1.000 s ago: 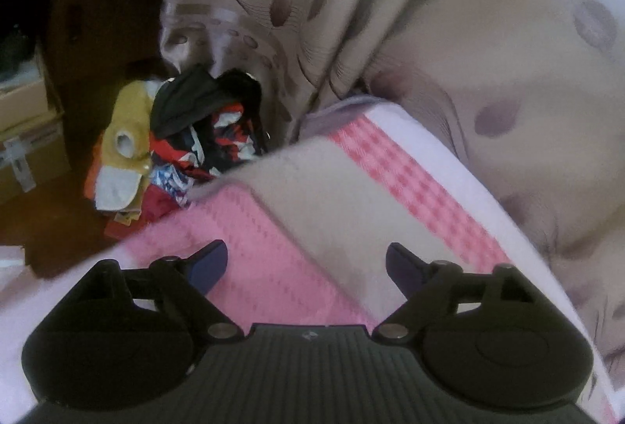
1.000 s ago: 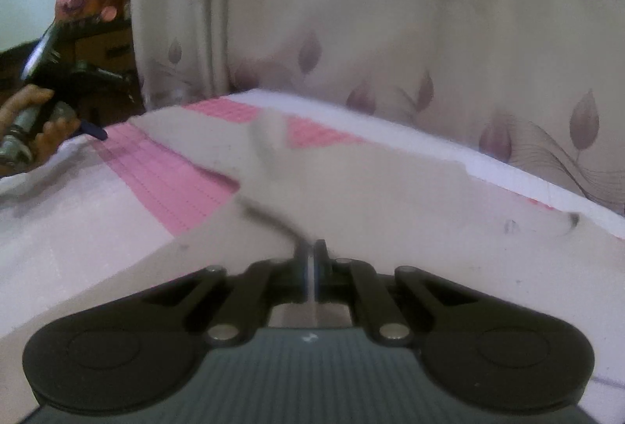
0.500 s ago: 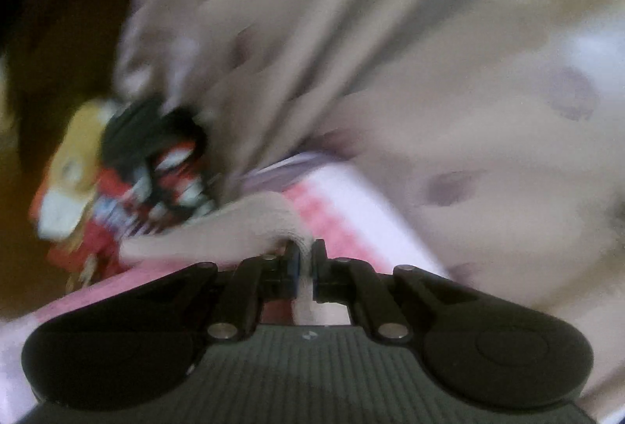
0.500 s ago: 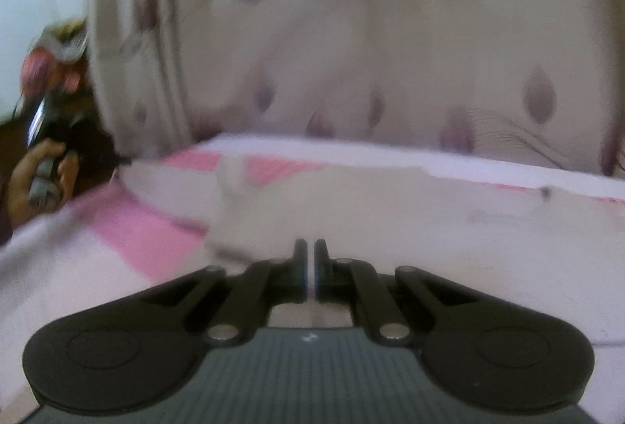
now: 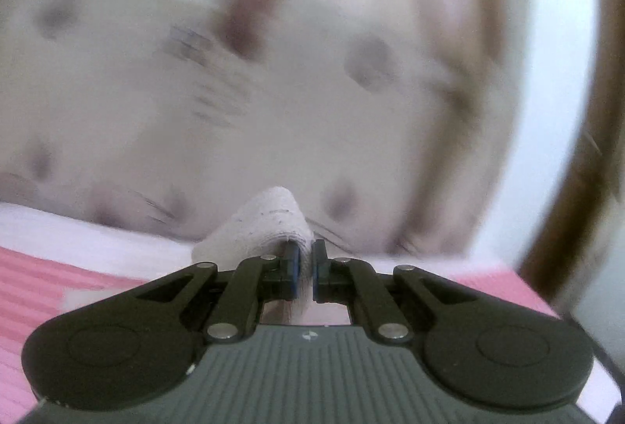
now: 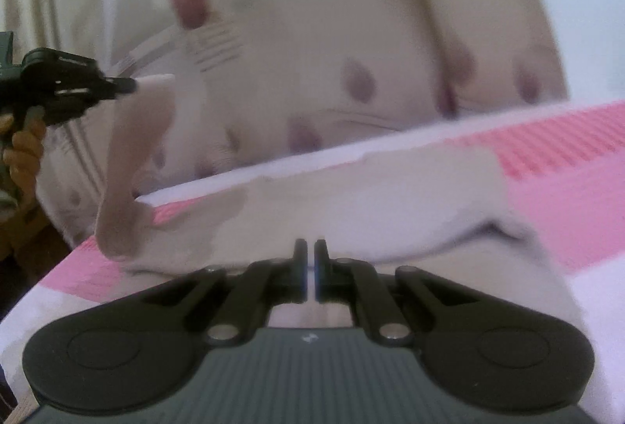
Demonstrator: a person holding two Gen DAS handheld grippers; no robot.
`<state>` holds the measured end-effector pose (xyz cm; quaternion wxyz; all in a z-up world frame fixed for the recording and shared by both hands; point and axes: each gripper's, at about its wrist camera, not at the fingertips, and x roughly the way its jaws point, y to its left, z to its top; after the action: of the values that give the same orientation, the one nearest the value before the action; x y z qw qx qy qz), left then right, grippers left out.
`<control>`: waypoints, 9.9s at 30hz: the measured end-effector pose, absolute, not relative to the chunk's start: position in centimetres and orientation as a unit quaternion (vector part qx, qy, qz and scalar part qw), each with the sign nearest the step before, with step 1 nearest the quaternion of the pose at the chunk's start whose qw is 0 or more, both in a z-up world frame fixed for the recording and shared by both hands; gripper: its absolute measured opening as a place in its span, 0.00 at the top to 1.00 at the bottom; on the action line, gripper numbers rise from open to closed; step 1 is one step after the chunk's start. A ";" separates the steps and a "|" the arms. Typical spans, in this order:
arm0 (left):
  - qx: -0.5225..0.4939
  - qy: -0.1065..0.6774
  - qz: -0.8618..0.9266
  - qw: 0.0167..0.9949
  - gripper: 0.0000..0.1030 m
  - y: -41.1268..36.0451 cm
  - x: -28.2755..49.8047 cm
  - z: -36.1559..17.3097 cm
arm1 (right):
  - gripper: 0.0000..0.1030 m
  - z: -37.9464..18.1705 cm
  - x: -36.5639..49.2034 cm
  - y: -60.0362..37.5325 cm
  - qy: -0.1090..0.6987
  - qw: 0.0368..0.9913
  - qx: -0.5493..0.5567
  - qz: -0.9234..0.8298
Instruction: Fold small clothes
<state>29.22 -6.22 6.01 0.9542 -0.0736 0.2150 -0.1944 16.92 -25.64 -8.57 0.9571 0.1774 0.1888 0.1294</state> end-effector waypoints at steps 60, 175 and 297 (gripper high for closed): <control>-0.173 0.239 -0.059 0.954 0.01 2.2 23.9 -8.1 | 0.93 -12.5 29.9 -36.4 0.224 0.883 0.402 0.090; -0.148 0.360 -0.222 0.894 0.84 7.3 2.6 -8.9 | 0.30 -13.7 -2.1 -41.0 0.301 0.876 0.310 0.213; -0.170 0.277 -0.077 0.943 0.88 3.3 26.6 -2.6 | 0.92 -11.3 31.1 -41.1 0.223 0.855 0.447 0.140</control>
<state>26.56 3.32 -2.62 0.9426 -0.1701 0.2768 -0.0773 31.12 -41.08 -11.32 0.8553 0.4465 0.2225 0.1396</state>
